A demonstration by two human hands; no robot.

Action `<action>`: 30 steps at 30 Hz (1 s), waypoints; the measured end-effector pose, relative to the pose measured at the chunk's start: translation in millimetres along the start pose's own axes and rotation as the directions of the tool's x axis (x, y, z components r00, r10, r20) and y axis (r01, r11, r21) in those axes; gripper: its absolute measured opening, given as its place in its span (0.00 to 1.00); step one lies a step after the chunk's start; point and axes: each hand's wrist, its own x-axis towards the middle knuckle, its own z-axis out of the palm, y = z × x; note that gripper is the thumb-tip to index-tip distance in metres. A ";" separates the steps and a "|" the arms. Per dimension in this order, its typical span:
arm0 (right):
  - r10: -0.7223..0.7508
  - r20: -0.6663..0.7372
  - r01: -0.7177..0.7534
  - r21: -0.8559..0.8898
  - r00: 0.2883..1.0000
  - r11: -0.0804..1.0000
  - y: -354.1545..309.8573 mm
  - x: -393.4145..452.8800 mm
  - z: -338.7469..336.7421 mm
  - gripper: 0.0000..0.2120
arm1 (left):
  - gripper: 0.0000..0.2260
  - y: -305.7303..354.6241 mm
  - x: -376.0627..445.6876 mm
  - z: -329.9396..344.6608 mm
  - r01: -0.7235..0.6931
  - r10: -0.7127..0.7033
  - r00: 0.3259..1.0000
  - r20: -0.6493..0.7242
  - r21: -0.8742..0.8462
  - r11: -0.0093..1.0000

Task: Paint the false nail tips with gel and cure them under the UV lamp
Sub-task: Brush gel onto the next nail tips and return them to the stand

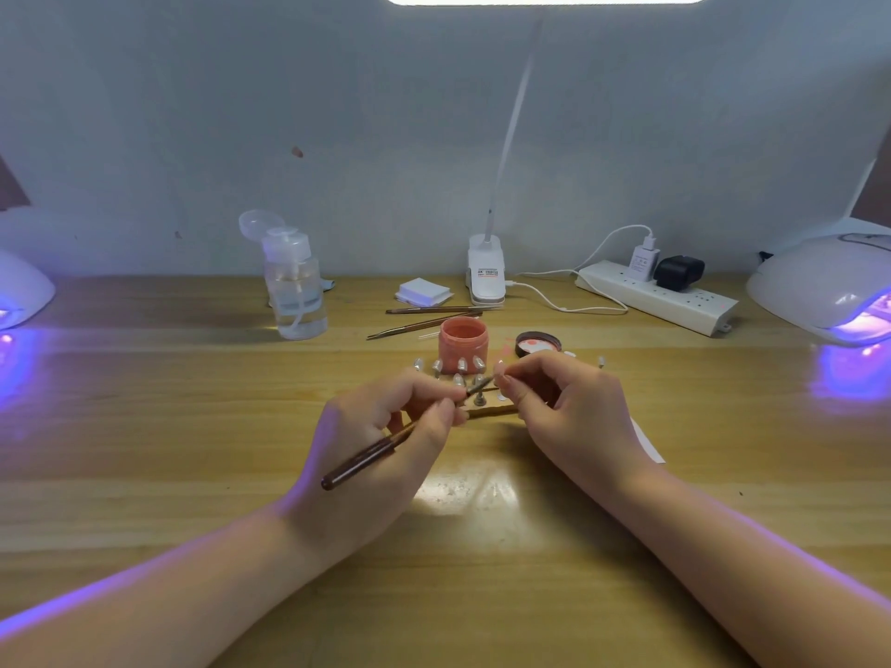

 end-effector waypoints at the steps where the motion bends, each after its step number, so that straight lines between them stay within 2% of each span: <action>1: -0.003 -0.001 0.003 0.016 1.000 1.000 0.0 0.0 0.3 0.02 | 0.06 -0.1 0.7 0.3 0.021 -0.021 1.000 -0.016 -0.013 1.000; 4: -0.014 -0.002 0.014 0.043 1.000 0.999 0.6 -0.7 0.6 0.01 | 0.08 0.8 2.7 1.3 0.075 -0.075 0.997 -0.001 -0.043 0.996; 7: -0.015 -0.005 0.015 0.040 1.000 0.999 1.5 -0.9 0.4 0.02 | 0.06 1.2 1.3 0.4 0.046 -0.045 0.999 0.029 -0.030 0.999; 10: -0.019 0.000 0.019 0.046 1.000 0.999 0.6 -0.3 0.5 0.01 | 0.09 1.7 0.2 -1.0 0.008 -0.008 1.000 -0.009 -0.033 0.999; 13: -0.027 0.007 0.026 0.061 1.000 0.998 -0.9 -0.6 0.1 0.02 | 0.09 2.7 2.0 0.8 0.063 -0.064 0.997 -0.032 -0.039 0.997; 16: -0.020 0.014 0.020 0.052 1.000 0.998 -1.2 -0.8 -0.7 0.03 | 0.06 1.3 2.4 1.7 0.085 -0.085 0.996 0.007 -0.022 0.996; 20: 0.000 0.021 -0.001 0.064 1.000 0.998 -1.4 -0.6 -0.7 0.03 | 0.08 0.3 -0.5 0.0 0.053 -0.051 0.999 0.017 -0.076 0.996; 23: -0.010 0.034 0.007 0.080 0.999 0.997 -2.3 -0.9 -1.5 0.03 | 0.08 0.6 0.9 1.4 0.102 -0.104 0.994 -0.012 -0.133 0.986; 25: -0.012 0.036 0.009 0.074 0.999 0.997 -2.7 -1.3 -1.6 0.03 | 0.06 1.6 1.3 1.8 0.130 -0.129 0.991 0.014 -0.141 0.982; 28: 0.002 0.032 -0.004 0.061 0.999 0.998 -1.4 -0.8 -1.5 0.03 | 0.08 2.6 -0.1 0.7 0.086 -0.082 0.996 0.040 -0.107 0.991; 30: 0.003 0.032 -0.005 0.064 0.999 0.998 -1.3 -0.6 -1.2 0.03 | 0.09 2.4 -0.5 0.3 0.081 -0.082 0.997 0.000 -0.131 0.988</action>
